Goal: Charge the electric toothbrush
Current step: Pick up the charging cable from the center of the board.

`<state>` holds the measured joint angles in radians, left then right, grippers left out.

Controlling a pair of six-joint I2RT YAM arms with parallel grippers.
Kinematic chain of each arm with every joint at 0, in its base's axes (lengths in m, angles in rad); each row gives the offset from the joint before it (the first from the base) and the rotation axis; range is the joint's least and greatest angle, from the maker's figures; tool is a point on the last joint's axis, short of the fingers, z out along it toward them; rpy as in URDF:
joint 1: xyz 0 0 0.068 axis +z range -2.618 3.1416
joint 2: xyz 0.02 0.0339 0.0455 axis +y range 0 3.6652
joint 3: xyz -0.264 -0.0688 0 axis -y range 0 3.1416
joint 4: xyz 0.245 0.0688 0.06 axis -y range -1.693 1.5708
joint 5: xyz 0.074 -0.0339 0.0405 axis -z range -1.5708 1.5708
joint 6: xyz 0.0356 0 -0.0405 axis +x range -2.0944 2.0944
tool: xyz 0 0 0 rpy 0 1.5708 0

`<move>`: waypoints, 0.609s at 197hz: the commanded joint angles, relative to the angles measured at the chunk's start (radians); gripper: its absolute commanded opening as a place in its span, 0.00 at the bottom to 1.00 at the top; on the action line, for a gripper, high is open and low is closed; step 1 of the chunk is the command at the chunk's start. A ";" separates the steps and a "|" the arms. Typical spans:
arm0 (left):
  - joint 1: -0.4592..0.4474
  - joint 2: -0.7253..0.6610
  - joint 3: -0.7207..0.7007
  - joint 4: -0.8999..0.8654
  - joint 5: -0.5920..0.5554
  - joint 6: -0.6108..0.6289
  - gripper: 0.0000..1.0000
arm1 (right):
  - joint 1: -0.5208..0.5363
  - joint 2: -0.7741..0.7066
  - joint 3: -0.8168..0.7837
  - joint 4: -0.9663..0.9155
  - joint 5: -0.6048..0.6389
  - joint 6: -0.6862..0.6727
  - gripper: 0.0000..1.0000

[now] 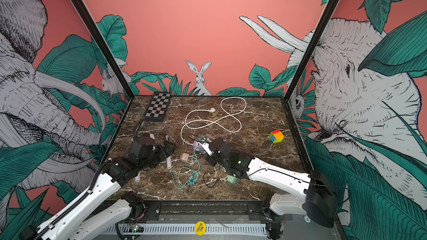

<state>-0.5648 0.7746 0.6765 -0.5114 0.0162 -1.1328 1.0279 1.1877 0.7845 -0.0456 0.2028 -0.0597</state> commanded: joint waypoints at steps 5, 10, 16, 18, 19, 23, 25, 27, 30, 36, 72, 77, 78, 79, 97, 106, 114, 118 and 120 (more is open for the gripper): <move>0.019 -0.020 -0.051 0.231 0.126 -0.199 0.99 | 0.016 -0.086 -0.099 0.219 -0.084 -0.042 0.00; 0.020 -0.018 -0.062 0.270 0.141 -0.225 0.99 | 0.017 -0.097 -0.109 0.238 -0.088 -0.042 0.00; 0.019 -0.009 -0.073 0.316 0.163 -0.255 0.99 | 0.018 -0.111 -0.124 0.266 -0.091 -0.040 0.00; 0.019 -0.006 -0.076 0.333 0.170 -0.265 0.99 | 0.017 -0.115 -0.128 0.274 -0.094 -0.038 0.00; 0.019 -0.004 -0.077 0.340 0.174 -0.269 0.99 | 0.018 -0.116 -0.129 0.276 -0.095 -0.037 0.00; 0.019 0.005 -0.082 0.367 0.191 -0.283 0.99 | 0.018 -0.121 -0.132 0.282 -0.100 -0.036 0.00; 0.019 0.010 -0.083 0.376 0.200 -0.290 0.99 | 0.017 -0.123 -0.133 0.286 -0.103 -0.037 0.00; 0.019 0.016 -0.084 0.386 0.209 -0.296 0.99 | 0.017 -0.127 -0.135 0.287 -0.108 -0.036 0.00; 0.019 0.024 -0.084 0.396 0.219 -0.304 0.99 | 0.017 -0.131 -0.136 0.291 -0.114 -0.034 0.00; 0.015 0.043 -0.082 0.412 0.241 -0.312 0.99 | 0.017 -0.138 -0.141 0.301 -0.130 -0.032 0.00; -0.028 0.086 -0.113 0.501 0.272 -0.368 0.95 | 0.026 -0.160 -0.159 0.346 -0.103 -0.031 0.00; -0.035 0.083 -0.119 0.510 0.269 -0.374 0.93 | 0.025 -0.161 -0.162 0.354 -0.097 -0.033 0.00; -0.036 0.083 -0.119 0.511 0.267 -0.375 0.93 | 0.025 -0.161 -0.163 0.355 -0.095 -0.033 0.00; -0.038 0.083 -0.119 0.513 0.267 -0.377 0.93 | 0.026 -0.161 -0.164 0.357 -0.093 -0.033 0.00; -0.070 0.082 -0.122 0.527 0.257 -0.387 0.89 | 0.026 -0.161 -0.171 0.374 -0.072 -0.035 0.00; -0.084 0.088 -0.118 0.536 0.259 -0.392 0.88 | 0.028 -0.158 -0.171 0.375 -0.067 -0.037 0.00; -0.095 0.093 -0.115 0.547 0.260 -0.397 0.87 | 0.027 -0.156 -0.169 0.379 -0.065 -0.039 0.00; -0.101 0.096 -0.114 0.552 0.260 -0.398 0.86 | 0.028 -0.155 -0.168 0.382 -0.064 -0.040 0.00; -0.103 0.097 -0.114 0.555 0.259 -0.398 0.85 | 0.028 -0.154 -0.169 0.382 -0.063 -0.042 0.00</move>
<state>-0.6388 0.8696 0.5667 -0.0368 0.2657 -1.4899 1.0485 1.0351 0.6220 0.2646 0.1173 -0.0872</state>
